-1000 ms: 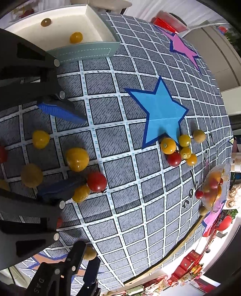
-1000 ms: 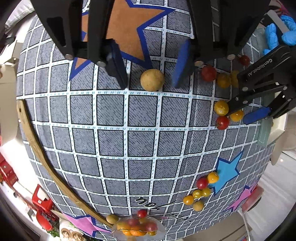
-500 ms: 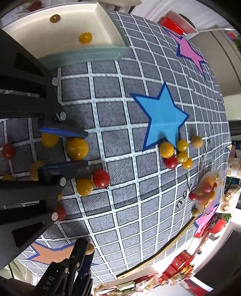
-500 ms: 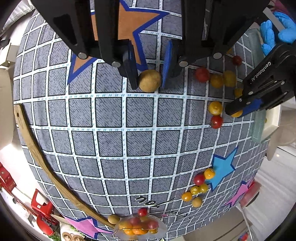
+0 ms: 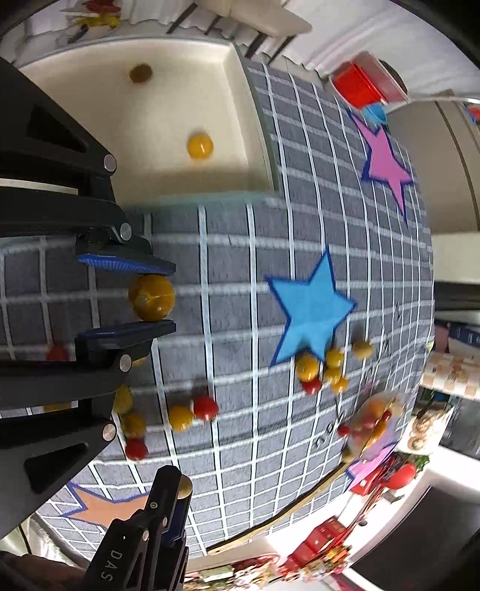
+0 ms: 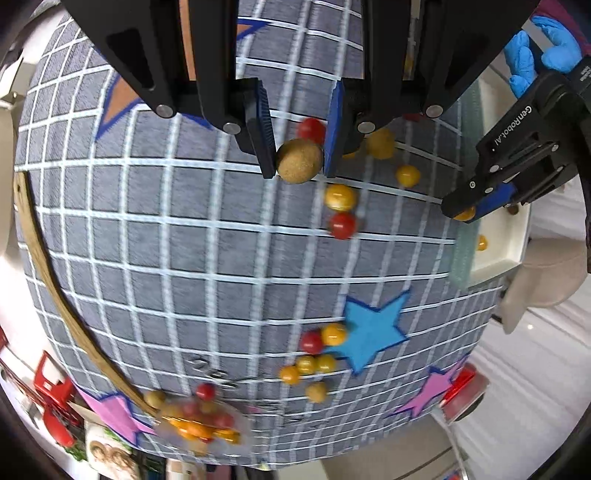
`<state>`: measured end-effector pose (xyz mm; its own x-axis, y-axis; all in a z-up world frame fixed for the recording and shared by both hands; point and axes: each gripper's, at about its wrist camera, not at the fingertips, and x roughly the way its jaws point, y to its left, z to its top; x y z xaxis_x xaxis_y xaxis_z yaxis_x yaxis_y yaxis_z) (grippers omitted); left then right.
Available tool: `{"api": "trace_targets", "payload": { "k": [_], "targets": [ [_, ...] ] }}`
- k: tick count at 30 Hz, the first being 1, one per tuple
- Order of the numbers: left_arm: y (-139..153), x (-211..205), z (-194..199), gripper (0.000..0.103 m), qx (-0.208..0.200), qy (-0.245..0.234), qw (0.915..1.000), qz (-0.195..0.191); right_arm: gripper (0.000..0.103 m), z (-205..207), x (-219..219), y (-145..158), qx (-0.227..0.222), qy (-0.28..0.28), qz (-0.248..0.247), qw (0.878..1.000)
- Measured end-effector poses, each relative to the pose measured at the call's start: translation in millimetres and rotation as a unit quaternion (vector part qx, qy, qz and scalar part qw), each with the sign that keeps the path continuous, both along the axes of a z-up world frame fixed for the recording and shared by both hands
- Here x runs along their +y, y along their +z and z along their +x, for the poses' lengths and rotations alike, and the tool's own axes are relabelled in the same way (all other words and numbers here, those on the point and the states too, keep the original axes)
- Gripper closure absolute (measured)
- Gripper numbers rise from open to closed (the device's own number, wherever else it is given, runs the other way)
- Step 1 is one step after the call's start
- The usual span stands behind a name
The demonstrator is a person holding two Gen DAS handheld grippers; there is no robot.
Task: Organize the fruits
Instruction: 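Carry both tomatoes over the white tray and open both tools to release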
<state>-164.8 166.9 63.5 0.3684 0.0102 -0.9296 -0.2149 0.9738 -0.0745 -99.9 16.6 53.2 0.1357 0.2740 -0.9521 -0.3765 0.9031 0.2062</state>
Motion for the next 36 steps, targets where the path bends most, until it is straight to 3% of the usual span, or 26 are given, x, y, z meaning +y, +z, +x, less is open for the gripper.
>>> {"api": "trace_targets", "payload": {
  "k": [9,22,36],
  "targets": [
    [-2.6,64.5,-43.1,0.077,0.006,0.073,0.9972,0.013,0.075,-16.5,74.4,9.5,-0.002,0.073,0.018,0.997],
    [-32.2,148.0,-101.4,0.077,0.034,0.174,0.9838,0.028,0.075,-44.0,191.1,2.8,0.004,0.170,0.040,0.985],
    [-36.1,163.0,-107.0,0.077,0.031,0.188,0.9806,0.045,0.075,-54.7,240.2,-38.6,0.012,0.197,-0.001,0.980]
  ]
}}
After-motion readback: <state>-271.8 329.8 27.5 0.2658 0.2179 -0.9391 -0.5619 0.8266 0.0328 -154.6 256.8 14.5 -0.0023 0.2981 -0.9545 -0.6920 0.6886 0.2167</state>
